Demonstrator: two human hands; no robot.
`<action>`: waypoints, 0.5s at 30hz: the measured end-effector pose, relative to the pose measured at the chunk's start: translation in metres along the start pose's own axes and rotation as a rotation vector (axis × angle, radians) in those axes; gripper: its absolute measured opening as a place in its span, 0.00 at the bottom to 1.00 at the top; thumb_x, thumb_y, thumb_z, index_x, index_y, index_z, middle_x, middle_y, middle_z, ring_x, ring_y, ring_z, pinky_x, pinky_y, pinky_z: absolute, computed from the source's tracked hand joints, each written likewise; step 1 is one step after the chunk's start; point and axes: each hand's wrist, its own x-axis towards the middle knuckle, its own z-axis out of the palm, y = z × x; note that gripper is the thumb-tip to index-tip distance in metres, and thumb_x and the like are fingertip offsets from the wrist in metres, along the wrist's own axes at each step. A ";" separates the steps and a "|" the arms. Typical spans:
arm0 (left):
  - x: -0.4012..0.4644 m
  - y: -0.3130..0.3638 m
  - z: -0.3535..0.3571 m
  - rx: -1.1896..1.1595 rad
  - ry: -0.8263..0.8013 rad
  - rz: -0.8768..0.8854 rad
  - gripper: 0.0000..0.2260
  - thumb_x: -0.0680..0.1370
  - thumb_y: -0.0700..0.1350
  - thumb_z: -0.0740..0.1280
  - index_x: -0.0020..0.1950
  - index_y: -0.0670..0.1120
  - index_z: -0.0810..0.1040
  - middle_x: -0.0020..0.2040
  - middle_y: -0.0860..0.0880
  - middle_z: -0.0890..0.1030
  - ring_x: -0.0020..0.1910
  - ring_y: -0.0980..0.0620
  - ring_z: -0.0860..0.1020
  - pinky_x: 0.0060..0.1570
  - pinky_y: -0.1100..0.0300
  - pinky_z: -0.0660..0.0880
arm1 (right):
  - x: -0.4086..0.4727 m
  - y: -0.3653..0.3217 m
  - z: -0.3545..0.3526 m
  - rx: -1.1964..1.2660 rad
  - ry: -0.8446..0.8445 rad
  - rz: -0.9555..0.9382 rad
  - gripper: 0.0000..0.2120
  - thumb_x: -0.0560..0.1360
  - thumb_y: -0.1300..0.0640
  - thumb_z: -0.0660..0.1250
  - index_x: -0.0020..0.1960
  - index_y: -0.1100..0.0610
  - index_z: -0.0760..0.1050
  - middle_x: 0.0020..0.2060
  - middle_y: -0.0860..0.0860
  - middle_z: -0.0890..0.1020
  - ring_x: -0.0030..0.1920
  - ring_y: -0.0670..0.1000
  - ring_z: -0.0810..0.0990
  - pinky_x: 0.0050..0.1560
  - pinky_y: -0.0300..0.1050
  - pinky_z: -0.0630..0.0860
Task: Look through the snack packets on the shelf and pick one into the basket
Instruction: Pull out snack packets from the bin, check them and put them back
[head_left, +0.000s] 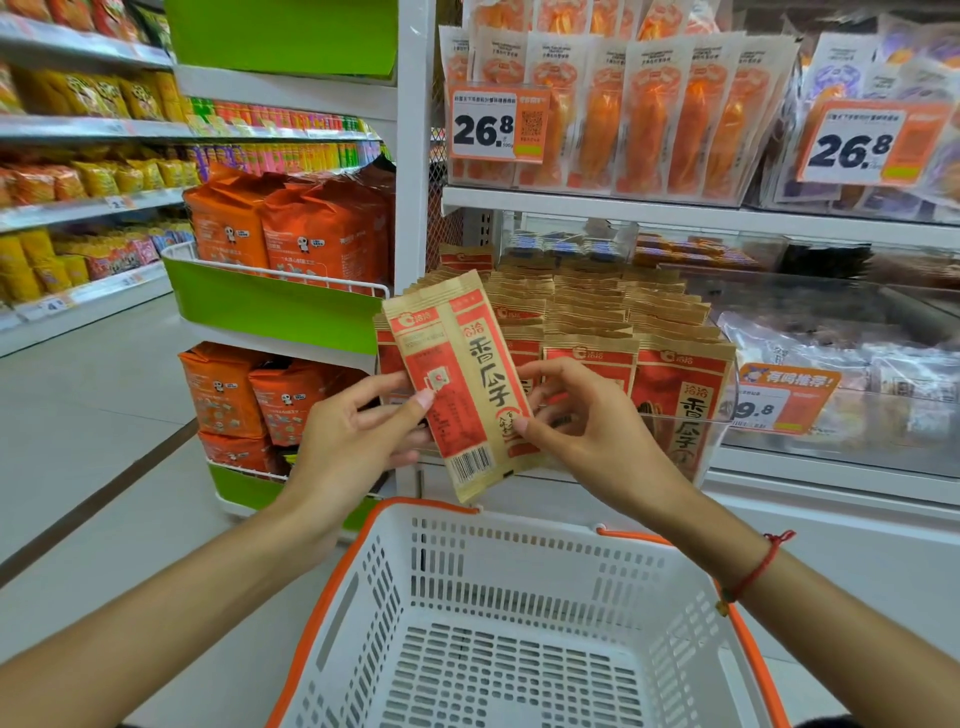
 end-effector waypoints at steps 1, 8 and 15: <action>-0.001 0.000 0.000 0.004 0.007 -0.003 0.07 0.76 0.47 0.69 0.52 0.58 0.77 0.39 0.56 0.86 0.40 0.58 0.84 0.35 0.69 0.78 | 0.000 0.000 0.001 -0.006 0.006 -0.003 0.17 0.74 0.62 0.72 0.58 0.47 0.74 0.44 0.50 0.81 0.42 0.47 0.80 0.43 0.40 0.80; -0.003 0.000 0.001 0.038 -0.007 -0.070 0.06 0.76 0.47 0.70 0.52 0.53 0.78 0.40 0.54 0.86 0.41 0.56 0.85 0.40 0.64 0.80 | -0.005 -0.004 0.004 -0.074 0.070 0.010 0.20 0.71 0.54 0.76 0.61 0.50 0.75 0.44 0.44 0.80 0.44 0.45 0.79 0.45 0.41 0.79; -0.013 0.005 0.012 0.061 -0.020 -0.056 0.09 0.71 0.43 0.75 0.49 0.43 0.81 0.40 0.51 0.86 0.40 0.61 0.83 0.34 0.76 0.72 | -0.012 -0.005 0.017 -0.314 -0.035 0.031 0.48 0.63 0.40 0.78 0.75 0.50 0.57 0.65 0.44 0.68 0.65 0.44 0.68 0.66 0.45 0.70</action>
